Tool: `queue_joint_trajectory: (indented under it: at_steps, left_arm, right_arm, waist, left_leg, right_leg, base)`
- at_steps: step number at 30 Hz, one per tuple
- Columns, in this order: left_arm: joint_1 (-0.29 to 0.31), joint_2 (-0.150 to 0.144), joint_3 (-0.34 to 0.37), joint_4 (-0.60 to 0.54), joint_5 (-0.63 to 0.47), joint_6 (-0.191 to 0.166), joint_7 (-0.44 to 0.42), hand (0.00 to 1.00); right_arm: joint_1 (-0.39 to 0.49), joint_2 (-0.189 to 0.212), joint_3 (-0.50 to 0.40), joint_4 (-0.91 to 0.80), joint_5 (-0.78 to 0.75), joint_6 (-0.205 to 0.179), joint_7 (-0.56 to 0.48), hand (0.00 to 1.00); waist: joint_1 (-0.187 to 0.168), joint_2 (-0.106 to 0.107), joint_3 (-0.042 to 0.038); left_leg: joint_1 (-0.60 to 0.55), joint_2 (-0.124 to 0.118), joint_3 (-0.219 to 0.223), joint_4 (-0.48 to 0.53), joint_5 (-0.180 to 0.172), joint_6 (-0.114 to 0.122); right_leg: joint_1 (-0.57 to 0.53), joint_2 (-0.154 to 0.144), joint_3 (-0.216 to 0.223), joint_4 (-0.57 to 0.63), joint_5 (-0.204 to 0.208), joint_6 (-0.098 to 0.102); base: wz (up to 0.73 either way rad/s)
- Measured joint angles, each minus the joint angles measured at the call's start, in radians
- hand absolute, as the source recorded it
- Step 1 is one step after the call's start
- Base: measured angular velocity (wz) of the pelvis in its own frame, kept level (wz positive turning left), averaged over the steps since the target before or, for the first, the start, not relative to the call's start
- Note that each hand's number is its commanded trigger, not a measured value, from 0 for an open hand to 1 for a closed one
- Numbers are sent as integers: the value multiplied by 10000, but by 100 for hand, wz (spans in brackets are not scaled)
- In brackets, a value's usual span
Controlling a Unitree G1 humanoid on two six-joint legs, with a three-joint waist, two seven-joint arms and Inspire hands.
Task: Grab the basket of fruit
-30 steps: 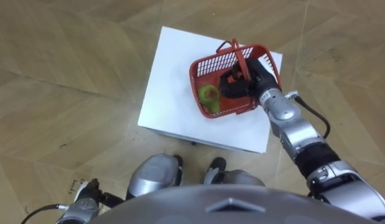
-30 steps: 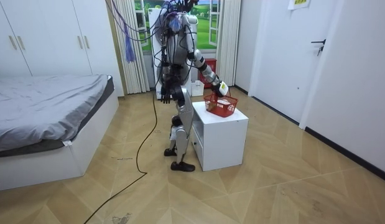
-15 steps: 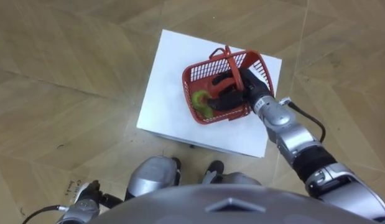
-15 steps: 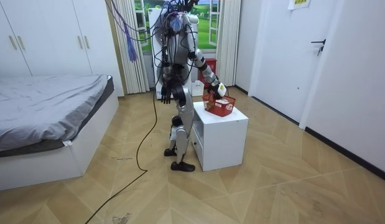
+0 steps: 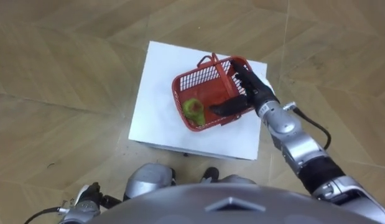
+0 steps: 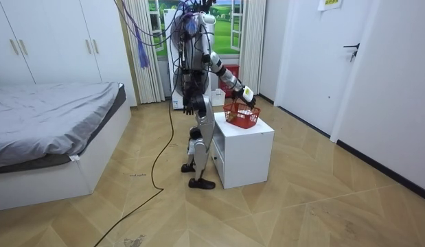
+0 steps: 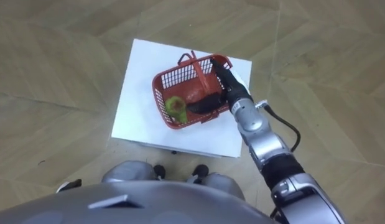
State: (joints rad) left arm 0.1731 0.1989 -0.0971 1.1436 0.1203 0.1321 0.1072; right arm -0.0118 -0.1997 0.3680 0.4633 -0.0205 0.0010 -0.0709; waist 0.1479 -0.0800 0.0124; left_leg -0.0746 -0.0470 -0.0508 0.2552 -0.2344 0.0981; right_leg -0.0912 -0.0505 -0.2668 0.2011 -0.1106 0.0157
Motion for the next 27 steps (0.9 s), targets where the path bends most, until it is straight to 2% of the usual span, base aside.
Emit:
queue_joint_trajectory:
  at_steps: [6, 11, 13, 16, 24, 26, 27]
  left_arm:
    - [145, -116, 178, -130, 4, -11, 203, 0]
    - [178, -148, 286, -134, 8, -64, 262, 0]
    - [242, -235, 527, -220, 5, -75, 377, 0]
    - [321, -361, 661, -263, 6, -107, 441, 0]
    - [385, -338, 891, -255, 8, -293, 794, 0]
    - [387, -328, 931, -273, 29, -288, 794, 0]
    - [440, -331, 925, -325, 38, -282, 793, 0]
  right_arm:
    - [196, -12, -733, -764, -289, -4, -401, 0]
    - [405, -2, -1282, -968, -295, -21, -898, 0]
    - [720, 12, -1600, -1658, -302, -23, -1017, 0]
    - [990, 21, -1963, -2231, -305, -257, -1356, 0]
    - [1200, 16, -2388, -2417, -308, -328, -1794, 0]
    - [1310, 6, -2445, -2417, -320, -329, -1882, 0]
    - [1452, 2, -2450, -2399, -322, -329, -1949, 0]
  waist:
    - [-349, 136, -89]
    - [-517, 188, -82]
    - [-651, 235, -89]
    - [-710, 370, -98]
    - [-911, 458, -62]
    - [-948, 459, -67]
    - [-973, 527, -65]
  left_leg:
    - [414, 65, 492, -323, -1, 1]
    - [825, 118, 659, -536, -1, 1]
    - [927, 145, 684, -609, -1, 0]
    - [1059, 157, 757, -665, -1, -1]
    - [1292, 169, 1041, -734, 0, -3]
    - [1314, 176, 1038, -770, -4, -7]
    - [1319, 178, 1030, -786, -5, -9]
  right_leg:
    - [87, 82, 451, -25, 2, 1]
    - [448, 151, 482, -168, 4, 5]
    - [496, 190, 626, -178, 3, 5]
    - [561, 220, 750, -199, 1, 5]
    - [658, 269, 1161, -194, -23, 30]
    - [658, 281, 1158, -175, -23, 29]
    - [662, 288, 1145, -175, -22, 28]
  base:
    - [-23]
    - [-4]
    - [-2]
    - [-11]
    - [-10]
    - [-2]
    - [4]
